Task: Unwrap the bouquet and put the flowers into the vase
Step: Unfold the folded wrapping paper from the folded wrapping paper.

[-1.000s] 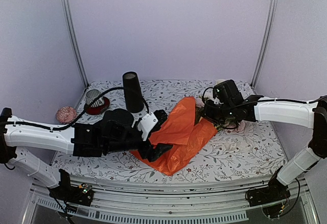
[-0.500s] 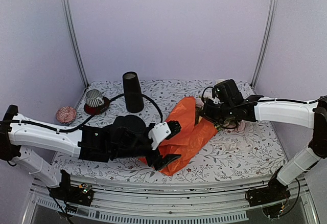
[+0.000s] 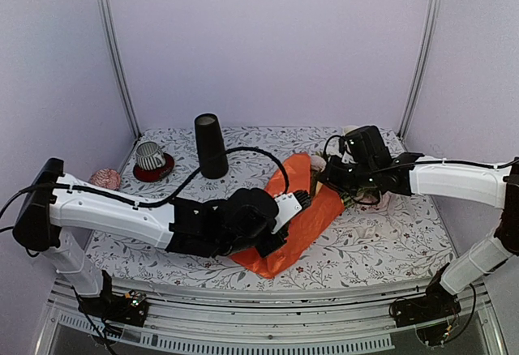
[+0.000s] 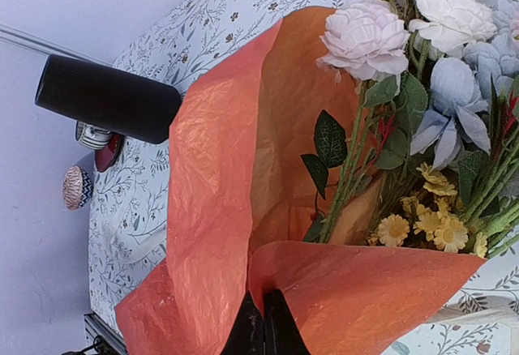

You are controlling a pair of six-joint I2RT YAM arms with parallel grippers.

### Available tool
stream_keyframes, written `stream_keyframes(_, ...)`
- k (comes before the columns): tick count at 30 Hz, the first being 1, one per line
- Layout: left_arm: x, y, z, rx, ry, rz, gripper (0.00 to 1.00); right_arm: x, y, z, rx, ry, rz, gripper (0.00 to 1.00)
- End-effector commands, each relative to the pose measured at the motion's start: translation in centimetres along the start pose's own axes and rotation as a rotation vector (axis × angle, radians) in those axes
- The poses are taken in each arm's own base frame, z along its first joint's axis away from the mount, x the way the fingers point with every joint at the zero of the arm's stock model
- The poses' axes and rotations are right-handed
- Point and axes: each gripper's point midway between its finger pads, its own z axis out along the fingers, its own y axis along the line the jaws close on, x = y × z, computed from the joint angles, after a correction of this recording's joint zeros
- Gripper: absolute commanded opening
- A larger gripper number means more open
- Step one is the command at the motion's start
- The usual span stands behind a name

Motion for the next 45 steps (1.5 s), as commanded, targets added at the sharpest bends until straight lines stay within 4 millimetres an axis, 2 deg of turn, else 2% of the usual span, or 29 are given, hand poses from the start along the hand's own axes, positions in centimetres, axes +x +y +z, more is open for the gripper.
stream_keyframes(1,-1.4,3.4,-0.7,-0.179,-0.005,-0.071,0.00,-0.3,0.7,-0.9,-0.031,-0.024,-0.007,0.02)
stream_keyframes(5,-1.9,6.7,-1.7,-0.208,-0.034,-0.206,0.00,-0.2,0.2,-1.6,-0.018,-0.030,-0.005,0.02)
stream_keyframes(8,-1.5,9.8,-2.4,-0.236,-0.045,-0.319,0.00,0.0,-0.3,-2.5,-0.013,-0.037,0.002,0.02)
stream_keyframes(13,1.3,15.8,-2.6,-0.296,-0.007,-0.503,0.00,0.5,-1.3,-4.9,-0.011,-0.053,0.018,0.02)
stream_keyframes(17,3.5,19.8,-3.0,-0.339,0.014,-0.597,0.00,1.5,-2.7,-7.3,-0.007,-0.056,0.043,0.03)
stream_keyframes(21,6.2,22.5,-3.1,-0.379,0.049,-0.654,0.00,3.0,-4.9,-10.2,0.005,-0.057,0.068,0.03)
stream_keyframes(26,9.7,24.4,-3.0,-0.408,0.104,-0.712,0.00,4.5,-8.0,-13.4,0.074,-0.063,0.086,0.04)
stream_keyframes(30,12.0,25.2,-2.9,-0.429,0.138,-0.742,0.00,5.9,-10.1,-15.1,0.122,-0.048,0.099,0.05)
stream_keyframes(39,17.3,25.5,-2.2,-0.442,0.233,-0.796,0.00,10.4,-15.2,-15.7,0.239,0.039,0.218,0.05)
stream_keyframes(45,21.1,26.1,-1.5,-0.451,0.315,-0.867,0.00,10.7,-15.6,-16.1,0.208,0.014,0.275,0.06)
